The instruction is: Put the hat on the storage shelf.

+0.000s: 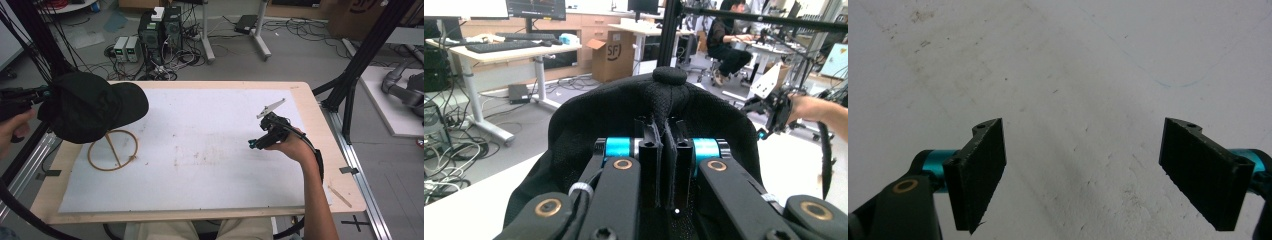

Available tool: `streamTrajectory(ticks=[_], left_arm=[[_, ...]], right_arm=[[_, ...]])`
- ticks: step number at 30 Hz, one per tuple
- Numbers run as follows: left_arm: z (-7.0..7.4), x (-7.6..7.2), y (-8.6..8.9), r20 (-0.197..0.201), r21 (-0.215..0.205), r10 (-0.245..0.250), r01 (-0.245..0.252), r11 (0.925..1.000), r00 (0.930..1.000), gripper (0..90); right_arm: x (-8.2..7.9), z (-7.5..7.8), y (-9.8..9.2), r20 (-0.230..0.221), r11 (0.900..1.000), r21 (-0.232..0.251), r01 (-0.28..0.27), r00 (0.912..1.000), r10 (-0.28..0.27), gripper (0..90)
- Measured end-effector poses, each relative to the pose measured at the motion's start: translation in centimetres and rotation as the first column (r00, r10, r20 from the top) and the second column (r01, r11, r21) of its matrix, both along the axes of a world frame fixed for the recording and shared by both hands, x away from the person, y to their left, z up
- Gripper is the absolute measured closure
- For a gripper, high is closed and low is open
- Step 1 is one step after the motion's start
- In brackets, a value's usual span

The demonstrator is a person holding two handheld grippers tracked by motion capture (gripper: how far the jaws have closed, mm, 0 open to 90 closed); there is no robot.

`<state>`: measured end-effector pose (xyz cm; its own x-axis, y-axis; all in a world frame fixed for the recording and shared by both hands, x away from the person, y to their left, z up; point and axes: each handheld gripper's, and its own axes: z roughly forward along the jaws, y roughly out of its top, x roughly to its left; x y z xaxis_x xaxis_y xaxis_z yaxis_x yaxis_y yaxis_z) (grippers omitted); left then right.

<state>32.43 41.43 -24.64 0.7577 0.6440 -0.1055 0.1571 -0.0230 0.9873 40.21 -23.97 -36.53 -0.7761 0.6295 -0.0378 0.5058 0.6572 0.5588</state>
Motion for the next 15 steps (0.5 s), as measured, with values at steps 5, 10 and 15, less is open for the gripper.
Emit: streamTrajectory(ticks=[5, 10, 15], left_arm=[[-0.9, -0.1, 0.5, -0.011, 0.018, 0.007, -0.006, 0.9998, 0.9999, 85.7], [-1.3, -0.1, 0.6, -0.02, 0.032, 0.011, -0.01, 0.9994, 0.9997, 84.6], [-1.7, 0.0, 0.5, -0.035, 0.06, 0.008, -0.006, 0.9982, 0.9994, 82.2]], right_arm=[[0.0, 0.0, -0.1, 0.002, 1.0, -0.004, -0.002, 1.0, 0.002, 18.6], [0.1, -0.1, 0.0, 0.0, 1.0, -0.001, -0.004, 1.0, 0.004, 18.6], [0.0, 0.0, 0.0, 0.002, 1.0, 0.001, -0.005, 1.0, 0.005, 18.6]])
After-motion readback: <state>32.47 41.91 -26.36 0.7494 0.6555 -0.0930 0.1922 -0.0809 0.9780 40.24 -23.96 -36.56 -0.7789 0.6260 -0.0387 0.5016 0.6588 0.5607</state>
